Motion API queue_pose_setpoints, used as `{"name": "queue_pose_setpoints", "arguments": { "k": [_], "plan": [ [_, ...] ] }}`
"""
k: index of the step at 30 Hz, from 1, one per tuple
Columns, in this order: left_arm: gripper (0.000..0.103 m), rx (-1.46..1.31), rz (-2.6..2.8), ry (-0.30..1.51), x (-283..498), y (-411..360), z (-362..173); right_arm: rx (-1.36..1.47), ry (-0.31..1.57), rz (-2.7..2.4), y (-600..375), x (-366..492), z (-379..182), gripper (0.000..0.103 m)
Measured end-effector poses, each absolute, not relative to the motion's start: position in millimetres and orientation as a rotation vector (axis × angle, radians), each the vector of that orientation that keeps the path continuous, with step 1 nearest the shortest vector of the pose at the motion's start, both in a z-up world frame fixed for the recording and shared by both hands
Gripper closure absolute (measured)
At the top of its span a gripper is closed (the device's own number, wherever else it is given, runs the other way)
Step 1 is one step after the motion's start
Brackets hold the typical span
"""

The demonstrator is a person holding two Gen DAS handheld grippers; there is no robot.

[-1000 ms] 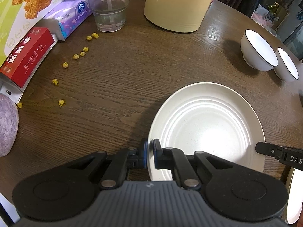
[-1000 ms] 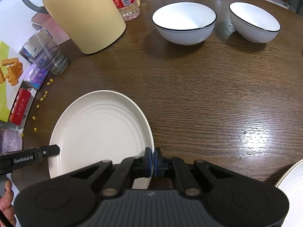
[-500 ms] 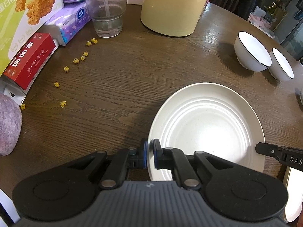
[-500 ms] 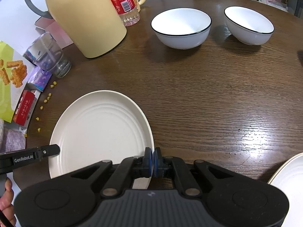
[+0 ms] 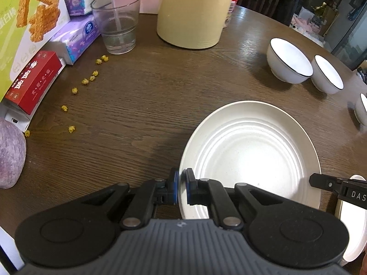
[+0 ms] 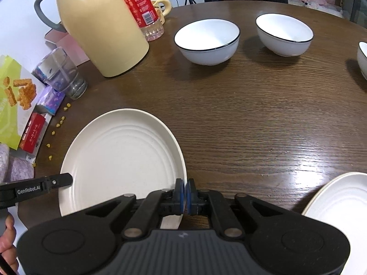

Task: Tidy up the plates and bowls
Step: 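Lift the plate with the left tool while the right tool lifts its plate toward it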

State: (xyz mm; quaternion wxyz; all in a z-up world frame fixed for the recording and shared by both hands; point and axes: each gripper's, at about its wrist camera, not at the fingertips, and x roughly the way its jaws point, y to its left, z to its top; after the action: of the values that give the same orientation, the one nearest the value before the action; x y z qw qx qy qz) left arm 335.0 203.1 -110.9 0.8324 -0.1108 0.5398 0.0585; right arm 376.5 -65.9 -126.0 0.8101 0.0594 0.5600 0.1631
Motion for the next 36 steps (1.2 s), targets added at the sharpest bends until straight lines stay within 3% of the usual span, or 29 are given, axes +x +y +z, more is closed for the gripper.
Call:
{"name": "queue_pose_setpoints", "arguments": {
  "k": [36],
  "plan": [
    [0.096,-0.159,-0.045,1.077,313.5,111.9,-73.5,0.221,1.109,0.2,-165.3,315.4,-89.9,0.1]
  ]
}}
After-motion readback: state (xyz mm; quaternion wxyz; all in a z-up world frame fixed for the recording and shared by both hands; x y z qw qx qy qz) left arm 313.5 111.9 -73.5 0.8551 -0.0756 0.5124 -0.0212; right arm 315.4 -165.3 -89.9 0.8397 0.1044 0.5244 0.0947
